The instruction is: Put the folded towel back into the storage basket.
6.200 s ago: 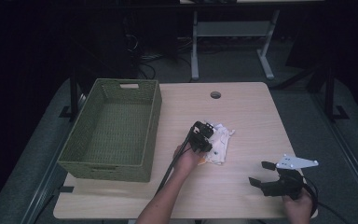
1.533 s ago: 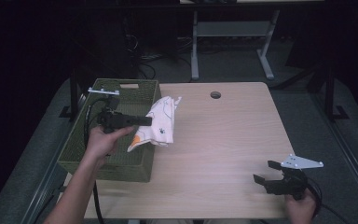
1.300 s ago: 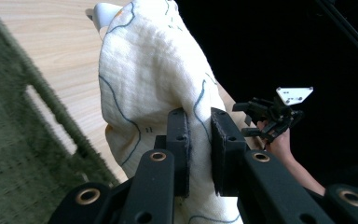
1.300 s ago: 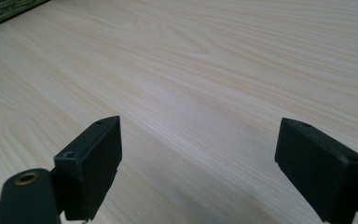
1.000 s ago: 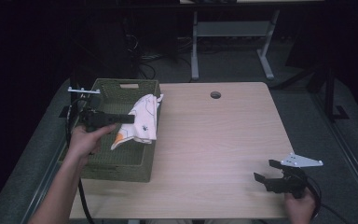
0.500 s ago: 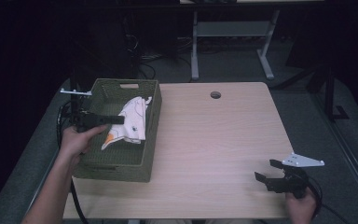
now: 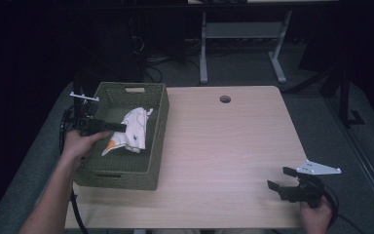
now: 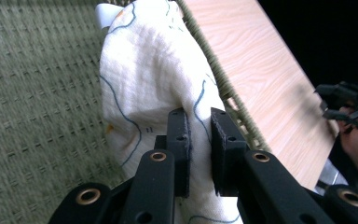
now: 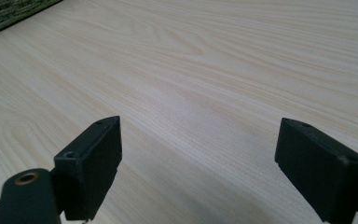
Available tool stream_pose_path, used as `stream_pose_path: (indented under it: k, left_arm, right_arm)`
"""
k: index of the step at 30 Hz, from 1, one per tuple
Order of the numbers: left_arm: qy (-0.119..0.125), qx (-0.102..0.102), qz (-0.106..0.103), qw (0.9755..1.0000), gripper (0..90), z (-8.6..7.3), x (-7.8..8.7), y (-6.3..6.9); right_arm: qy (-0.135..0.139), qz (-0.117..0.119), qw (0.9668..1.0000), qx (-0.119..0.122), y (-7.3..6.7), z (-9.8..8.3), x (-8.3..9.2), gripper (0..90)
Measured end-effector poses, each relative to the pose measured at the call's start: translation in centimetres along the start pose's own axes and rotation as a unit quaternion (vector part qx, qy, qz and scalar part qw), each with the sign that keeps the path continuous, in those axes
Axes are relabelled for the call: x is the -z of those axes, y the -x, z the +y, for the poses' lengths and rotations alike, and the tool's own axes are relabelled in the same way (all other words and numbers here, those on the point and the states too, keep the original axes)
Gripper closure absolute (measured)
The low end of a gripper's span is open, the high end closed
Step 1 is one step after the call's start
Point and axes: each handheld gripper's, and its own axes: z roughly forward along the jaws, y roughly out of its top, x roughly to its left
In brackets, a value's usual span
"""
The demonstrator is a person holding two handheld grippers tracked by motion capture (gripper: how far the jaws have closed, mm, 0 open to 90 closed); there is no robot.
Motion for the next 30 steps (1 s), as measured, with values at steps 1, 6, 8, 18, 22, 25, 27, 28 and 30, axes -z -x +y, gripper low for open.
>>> stream_pose_path:
  k: [1,6,8,18,22,25,27,28,30]
  left_arm:
    - [0.000,0.000,0.000,1.0000,80.5,0.0,0.0,0.0]
    - [-0.035,-0.064,0.096,0.9927,71.5,0.4,-1.1,-0.5]
    - [-0.042,-0.067,0.112,0.9906,60.4,0.4,-1.4,-0.9]
    - [-0.094,-0.072,0.112,0.9867,62.1,-0.2,-3.5,-0.7]
    - [-0.122,-0.079,0.107,0.9836,64.3,-0.2,-4.7,-0.4]
    - [-0.146,-0.086,0.107,0.9797,64.2,-0.3,-6.0,-0.1]
    - [-0.164,-0.087,0.110,0.9764,63.5,-0.3,-7.1,0.1]
    - [-0.179,-0.078,0.103,0.9753,62.9,-0.4,-7.9,0.0]
    - [-0.191,-0.069,0.097,0.9744,62.6,-0.4,-8.6,-0.2]
  right_arm:
    - [0.000,0.000,1.0000,0.000,0.0,0.0,0.0,14.3]
    - [-0.001,0.002,1.0000,0.001,0.1,0.0,0.0,14.3]
    - [-0.002,0.003,1.0000,0.001,0.0,0.0,0.0,14.3]
    - [-0.007,0.007,0.9999,0.005,-0.1,0.0,-0.2,14.3]
    - [-0.007,0.008,0.9999,0.005,-0.1,0.0,-0.2,14.3]
    - [-0.004,0.008,0.9999,0.005,-0.1,0.0,-0.1,14.3]
    - [-0.003,0.008,0.9999,0.005,-0.1,0.0,0.0,14.3]
    - [-0.003,0.009,0.9999,0.006,-0.1,0.0,0.0,14.3]
    - [-0.004,0.009,0.9999,0.006,-0.1,0.0,0.0,14.3]
